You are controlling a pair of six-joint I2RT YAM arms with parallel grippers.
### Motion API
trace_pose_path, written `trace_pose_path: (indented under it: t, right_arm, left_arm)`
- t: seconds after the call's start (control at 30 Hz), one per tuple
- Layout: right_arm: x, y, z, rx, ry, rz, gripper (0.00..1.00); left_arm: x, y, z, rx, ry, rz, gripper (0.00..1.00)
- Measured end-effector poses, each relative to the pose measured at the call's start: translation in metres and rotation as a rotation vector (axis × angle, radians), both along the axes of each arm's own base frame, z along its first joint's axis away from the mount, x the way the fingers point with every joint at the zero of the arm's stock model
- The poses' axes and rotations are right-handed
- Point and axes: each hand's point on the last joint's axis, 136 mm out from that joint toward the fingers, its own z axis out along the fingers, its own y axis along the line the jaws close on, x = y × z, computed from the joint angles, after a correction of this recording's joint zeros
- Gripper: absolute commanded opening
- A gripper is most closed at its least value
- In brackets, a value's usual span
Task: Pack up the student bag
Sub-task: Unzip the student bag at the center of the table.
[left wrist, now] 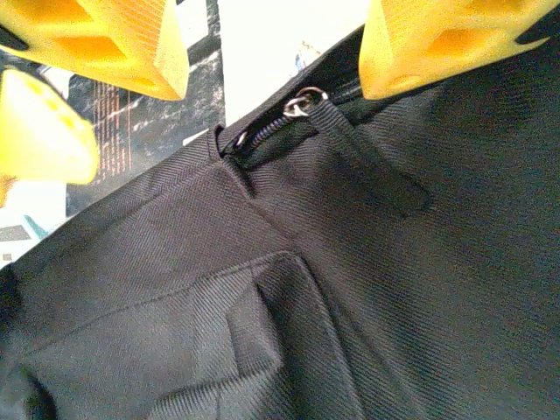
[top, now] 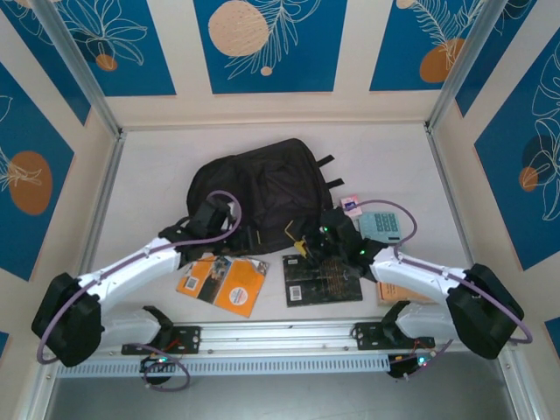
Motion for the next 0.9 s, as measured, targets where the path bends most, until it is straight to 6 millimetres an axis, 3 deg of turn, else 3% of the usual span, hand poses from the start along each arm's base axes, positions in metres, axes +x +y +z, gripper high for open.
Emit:
trace_pose_path:
  t: [0.2,0.4,0.63,0.9]
  right_arm:
    - [-0.009,0.020,-0.031,-0.068,0.088,0.055,0.60]
    - [0.003,0.056,-0.022,-0.029,0.071,0.109,0.58]
    - [0.010,0.072,-0.026,-0.018,0.066,0.132,0.46]
    - [0.017,0.079,-0.033,-0.016,0.053,0.128,0.16]
  left_arm:
    - [0.005,0.026,0.011,0.006,-0.010,0.066,0.54]
    - [0.002,0.036,0.010,0.005,-0.012,0.089,0.54]
    - [-0.005,0.041,-0.008,0.030,0.028,0.092,0.54]
    - [-0.003,0.046,-0.015,0.038,0.053,0.114,0.54]
